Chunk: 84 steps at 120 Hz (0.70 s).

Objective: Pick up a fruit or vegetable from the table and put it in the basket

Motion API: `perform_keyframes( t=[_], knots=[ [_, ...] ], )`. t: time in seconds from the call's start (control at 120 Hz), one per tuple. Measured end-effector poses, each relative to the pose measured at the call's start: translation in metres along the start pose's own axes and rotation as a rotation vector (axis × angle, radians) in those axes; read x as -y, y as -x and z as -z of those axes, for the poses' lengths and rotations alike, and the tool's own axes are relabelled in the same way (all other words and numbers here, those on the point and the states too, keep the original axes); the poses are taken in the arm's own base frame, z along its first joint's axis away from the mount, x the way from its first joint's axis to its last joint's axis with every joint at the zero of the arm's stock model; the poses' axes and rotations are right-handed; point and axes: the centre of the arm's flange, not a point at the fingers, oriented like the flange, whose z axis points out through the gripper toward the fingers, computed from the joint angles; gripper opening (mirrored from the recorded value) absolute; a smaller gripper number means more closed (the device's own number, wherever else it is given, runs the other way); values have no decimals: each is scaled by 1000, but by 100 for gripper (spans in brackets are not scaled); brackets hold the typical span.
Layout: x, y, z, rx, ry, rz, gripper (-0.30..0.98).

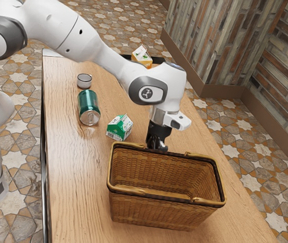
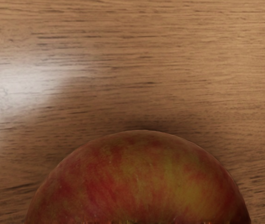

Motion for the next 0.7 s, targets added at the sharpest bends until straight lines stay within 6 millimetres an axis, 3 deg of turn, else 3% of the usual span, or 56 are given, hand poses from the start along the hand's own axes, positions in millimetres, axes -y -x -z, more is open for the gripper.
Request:
perform_keyframes(
  t=[0.092, 0.383, 0.7],
  knots=[
    [0, 0, -1, 1, -4, 2, 38],
    [8, 1, 1, -1, -13, 21, 38],
    [8, 0, 14, -19, -26, 21, 30]
  ],
)
